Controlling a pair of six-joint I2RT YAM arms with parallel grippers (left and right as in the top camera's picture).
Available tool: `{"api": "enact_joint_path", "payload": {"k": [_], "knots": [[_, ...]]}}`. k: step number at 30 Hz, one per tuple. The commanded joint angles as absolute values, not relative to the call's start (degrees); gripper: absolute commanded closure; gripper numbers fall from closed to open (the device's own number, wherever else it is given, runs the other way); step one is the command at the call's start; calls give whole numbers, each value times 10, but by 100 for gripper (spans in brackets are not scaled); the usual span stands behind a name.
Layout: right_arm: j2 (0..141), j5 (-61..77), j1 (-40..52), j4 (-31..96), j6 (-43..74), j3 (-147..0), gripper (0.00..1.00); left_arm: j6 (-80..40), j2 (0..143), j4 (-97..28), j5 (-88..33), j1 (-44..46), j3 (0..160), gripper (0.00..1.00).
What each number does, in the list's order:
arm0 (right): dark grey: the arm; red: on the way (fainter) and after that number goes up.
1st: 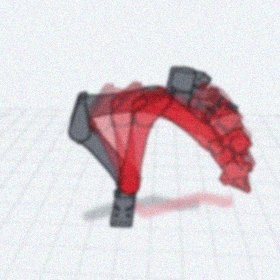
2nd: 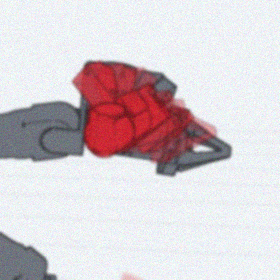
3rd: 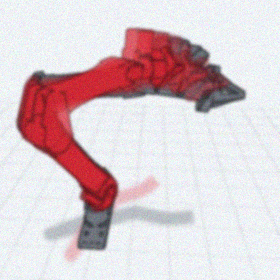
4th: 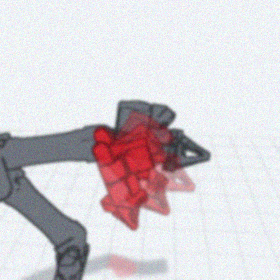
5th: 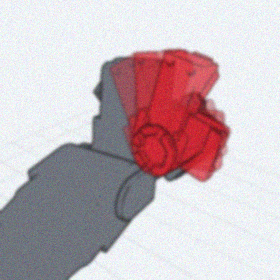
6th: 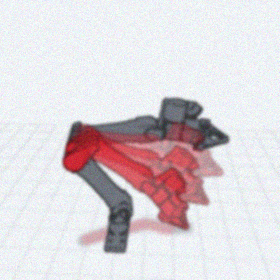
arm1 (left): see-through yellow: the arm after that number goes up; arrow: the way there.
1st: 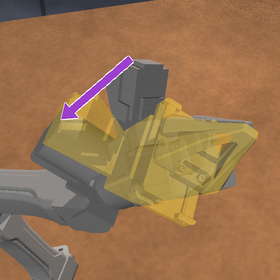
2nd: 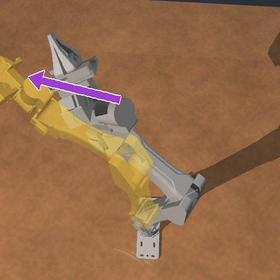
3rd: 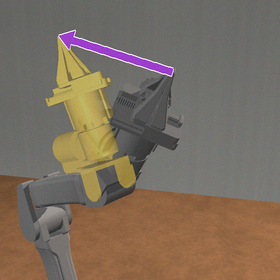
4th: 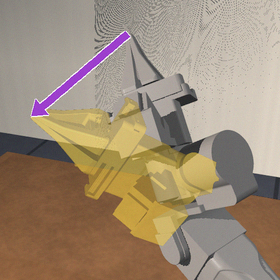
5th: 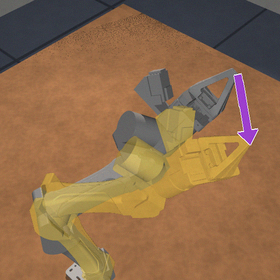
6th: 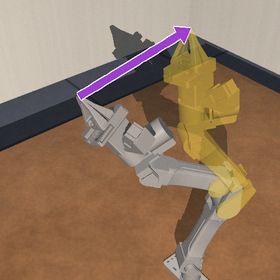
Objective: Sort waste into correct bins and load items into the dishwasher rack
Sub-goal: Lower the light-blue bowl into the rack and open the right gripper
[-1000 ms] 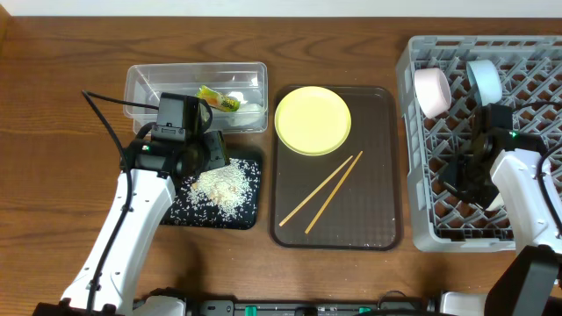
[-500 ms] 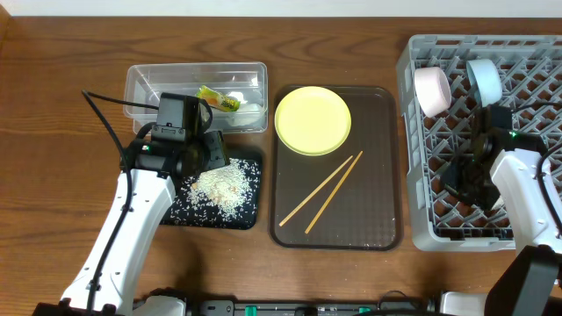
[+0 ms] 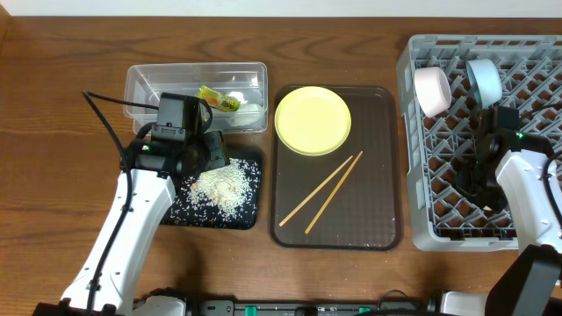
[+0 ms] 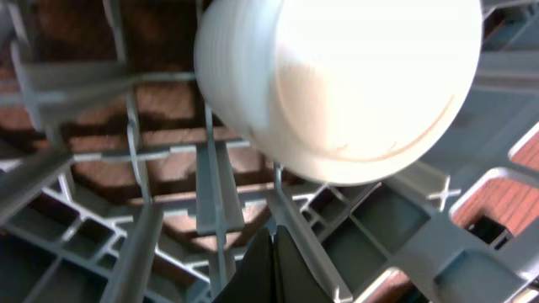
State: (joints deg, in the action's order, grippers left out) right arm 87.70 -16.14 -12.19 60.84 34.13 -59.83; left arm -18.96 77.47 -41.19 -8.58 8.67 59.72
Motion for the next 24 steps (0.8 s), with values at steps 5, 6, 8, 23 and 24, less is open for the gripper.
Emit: {"api": "enact_joint_path", "payload": {"k": [5,6,8,23,24], "knots": [[877,-173,-127,583,353,-599,99,-178,767,-413,-79,84,600,43],[877,-173,-127,577,353,-599,99,-178,767,-413,-79,84,600,43],[877,-173,-127,569,353,-599,99,-178,767,-413,-79,84,600,43],[877,-184,-127,536,350,-599,99,-178,767,-413,-79,84,600,43],[877,-184,-127,535,347,-599,99,-178,767,-413,-79,84,600,43]]}}
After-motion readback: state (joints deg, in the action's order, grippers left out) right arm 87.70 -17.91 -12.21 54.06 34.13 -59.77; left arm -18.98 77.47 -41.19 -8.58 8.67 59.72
